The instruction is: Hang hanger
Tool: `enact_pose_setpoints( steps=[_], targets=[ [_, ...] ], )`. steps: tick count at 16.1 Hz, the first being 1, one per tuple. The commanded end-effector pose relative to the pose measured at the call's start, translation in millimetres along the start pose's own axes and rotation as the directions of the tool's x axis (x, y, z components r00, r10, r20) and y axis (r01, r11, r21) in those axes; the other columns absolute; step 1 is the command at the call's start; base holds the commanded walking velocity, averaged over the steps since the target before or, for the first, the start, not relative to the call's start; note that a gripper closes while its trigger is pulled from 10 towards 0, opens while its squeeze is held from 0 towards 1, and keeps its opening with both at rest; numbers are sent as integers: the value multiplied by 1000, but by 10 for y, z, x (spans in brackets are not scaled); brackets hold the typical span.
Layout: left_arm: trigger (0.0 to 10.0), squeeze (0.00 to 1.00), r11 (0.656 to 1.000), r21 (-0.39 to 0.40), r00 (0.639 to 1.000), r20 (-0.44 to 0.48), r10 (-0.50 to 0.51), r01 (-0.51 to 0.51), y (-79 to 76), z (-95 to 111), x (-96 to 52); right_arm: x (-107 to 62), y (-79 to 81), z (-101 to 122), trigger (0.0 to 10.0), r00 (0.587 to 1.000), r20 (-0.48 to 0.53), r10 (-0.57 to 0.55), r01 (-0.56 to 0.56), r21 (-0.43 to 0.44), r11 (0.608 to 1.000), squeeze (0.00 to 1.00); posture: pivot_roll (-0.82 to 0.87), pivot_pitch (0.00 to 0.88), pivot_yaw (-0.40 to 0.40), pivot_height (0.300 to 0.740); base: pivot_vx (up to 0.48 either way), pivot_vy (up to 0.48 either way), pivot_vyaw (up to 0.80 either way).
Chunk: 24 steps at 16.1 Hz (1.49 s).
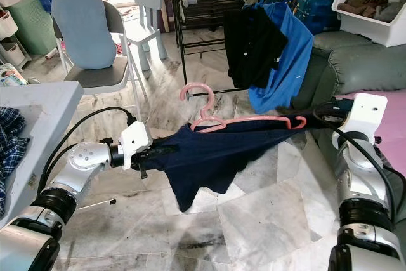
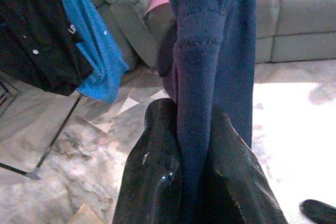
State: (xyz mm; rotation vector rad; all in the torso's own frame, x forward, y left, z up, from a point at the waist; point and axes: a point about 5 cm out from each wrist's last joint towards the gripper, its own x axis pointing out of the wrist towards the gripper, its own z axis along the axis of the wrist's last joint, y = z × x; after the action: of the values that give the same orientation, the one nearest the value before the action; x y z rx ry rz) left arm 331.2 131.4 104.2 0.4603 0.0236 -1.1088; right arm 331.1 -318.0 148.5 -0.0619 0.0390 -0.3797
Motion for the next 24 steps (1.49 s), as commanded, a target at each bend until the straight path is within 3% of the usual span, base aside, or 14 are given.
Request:
enact_pose_setpoints(
  steps=[1,5,9,11,13,15,17,18,20,22,24],
  targets=[
    [0,0,996,-29,986,-147,78,-83,90,-258,-338,25,-351,241,0,984,81,-158,157,22,987,0,-177,0,46,740,0,0,0],
    [0,0,974,33,932,-285,222,-223,100,-372,-215,19,-211,214,0,990,88,-107,108,-7,994,0,-178,0,47,740,0,0,0],
    [0,0,956,-27,926,-259,275,-292,-7,-326,60,19,-12,192,0,994,99,-38,41,-33,999,0,-179,0,48,740,0,0,0],
    [0,0,959,-42,935,-240,262,-279,-107,-298,193,16,83,179,0,995,102,-5,10,-47,999,0,-176,0,47,740,0,0,0],
    [0,0,987,-11,965,-212,154,-160,-354,-257,394,25,186,186,0,993,112,34,-25,-77,997,0,-173,0,45,740,0,0,0],
    [0,0,988,5,958,-247,149,-152,-411,-286,434,38,204,224,0,991,127,51,-36,-119,992,0,-171,0,46,740,0,0,0],
    [0,0,959,-34,941,-205,269,-282,-331,-219,463,45,202,201,0,993,104,51,-38,-126,991,0,-174,0,49,740,0,0,0],
    [0,0,947,27,925,-207,320,-321,-278,-202,444,41,185,169,0,995,93,41,-30,-115,993,0,-174,0,49,740,0,0,0],
    [0,0,935,-25,925,-164,344,-353,-260,-165,442,28,213,131,0,995,80,57,-47,-125,991,0,-174,0,50,740,0,0,0],
    [0,0,938,20,908,-248,339,-345,-289,-274,404,0,310,48,0,995,54,80,-74,-111,991,0,-170,0,52,740,0,0,0],
    [0,0,941,34,903,-273,332,-336,-330,-302,427,-25,484,32,0,992,54,115,-111,-77,991,0,-173,0,54,740,0,0,0]
  ],
)
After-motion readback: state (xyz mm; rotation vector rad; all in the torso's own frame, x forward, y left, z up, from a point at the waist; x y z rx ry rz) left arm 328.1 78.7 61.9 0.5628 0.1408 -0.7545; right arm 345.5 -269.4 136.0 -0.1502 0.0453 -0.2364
